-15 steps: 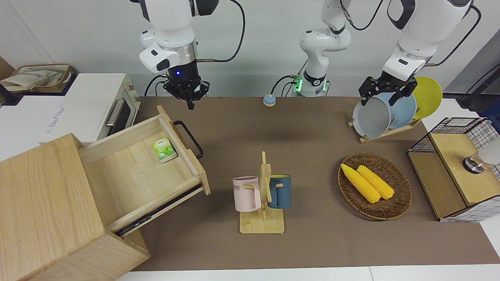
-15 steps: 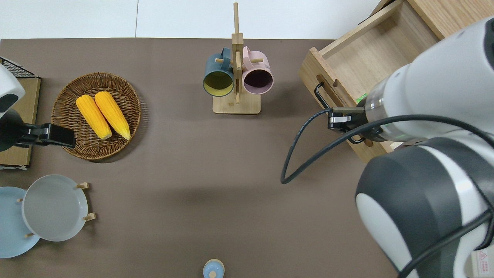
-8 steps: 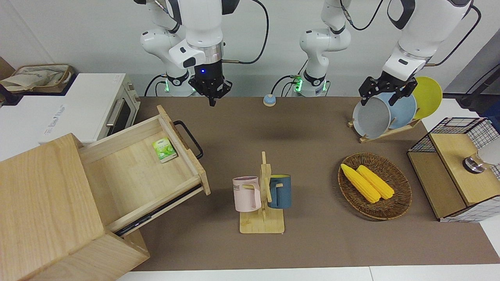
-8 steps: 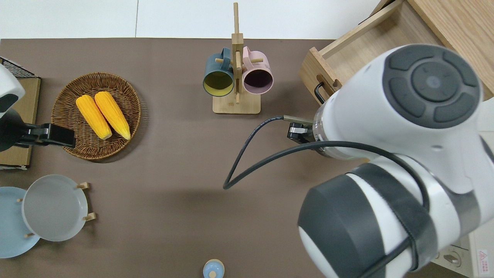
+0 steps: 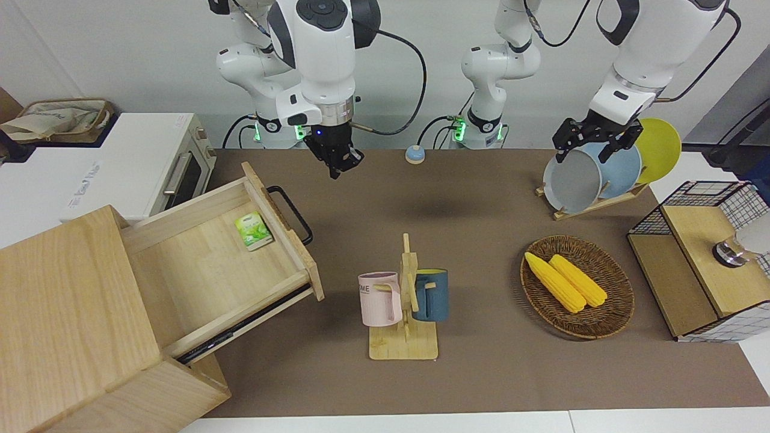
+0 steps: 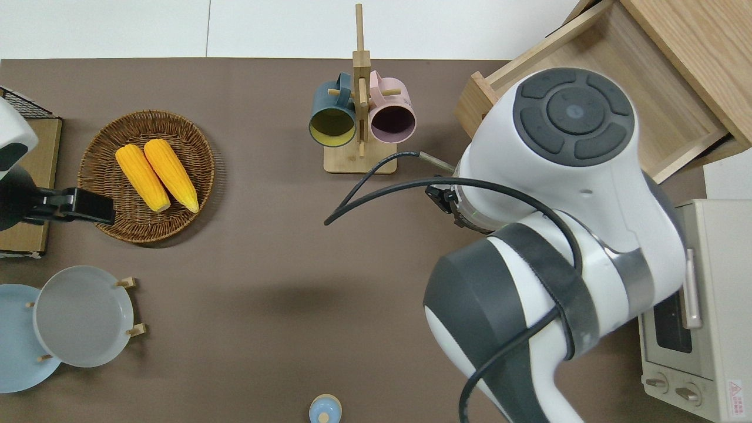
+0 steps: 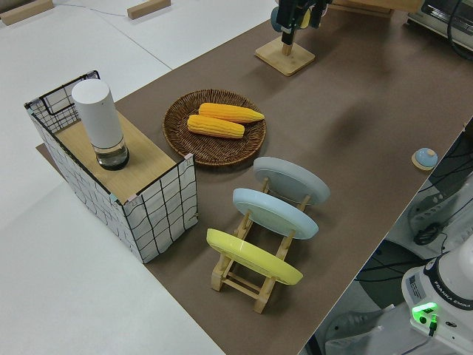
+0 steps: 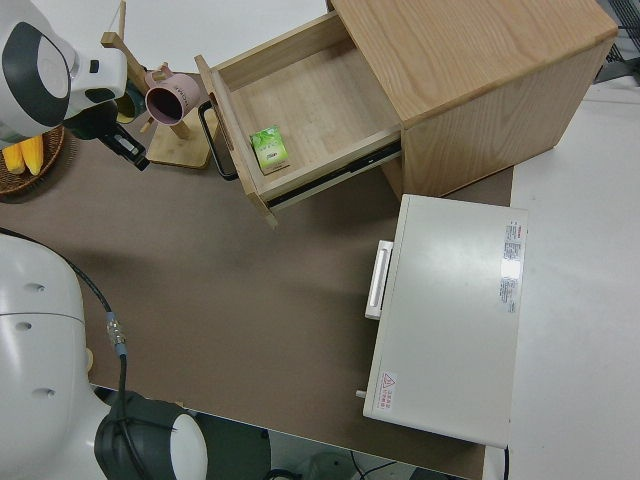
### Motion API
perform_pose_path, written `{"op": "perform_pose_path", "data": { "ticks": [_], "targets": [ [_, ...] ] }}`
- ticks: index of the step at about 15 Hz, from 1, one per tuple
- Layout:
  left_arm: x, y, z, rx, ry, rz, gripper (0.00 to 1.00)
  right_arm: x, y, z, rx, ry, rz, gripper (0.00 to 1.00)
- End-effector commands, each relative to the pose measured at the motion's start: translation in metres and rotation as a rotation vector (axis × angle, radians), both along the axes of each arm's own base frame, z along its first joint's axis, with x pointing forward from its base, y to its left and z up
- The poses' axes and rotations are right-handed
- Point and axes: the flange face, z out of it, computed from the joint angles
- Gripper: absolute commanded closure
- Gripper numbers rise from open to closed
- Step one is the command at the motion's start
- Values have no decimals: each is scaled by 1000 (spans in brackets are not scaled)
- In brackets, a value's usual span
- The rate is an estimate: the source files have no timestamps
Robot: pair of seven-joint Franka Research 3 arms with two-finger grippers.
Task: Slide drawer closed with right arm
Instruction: 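Push the drawer away from the robot with the right gripper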
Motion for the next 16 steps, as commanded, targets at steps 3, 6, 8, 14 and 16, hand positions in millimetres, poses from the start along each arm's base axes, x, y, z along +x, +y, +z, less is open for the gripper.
{"op": "perform_pose_path", "data": {
  "ticks": [3,6,8,14,16],
  "targets": [
    [2,1,4,16,5,-11,7,14,-7,-43,0,-12,-210,1000],
    [2,1,3,16,6,-11,7,16,-8,-62,0,-16,-257,1000],
    [2,1,3,16,6,-11,7,22,-9,-71,1,-23,-287,1000],
    [2,1,3,16,6,-11,7,39,-21,-87,-1,-36,-316,1000],
    [2,1,3,16,6,-11,7,46,-32,-92,-1,-37,-332,1000]
  ]
}}
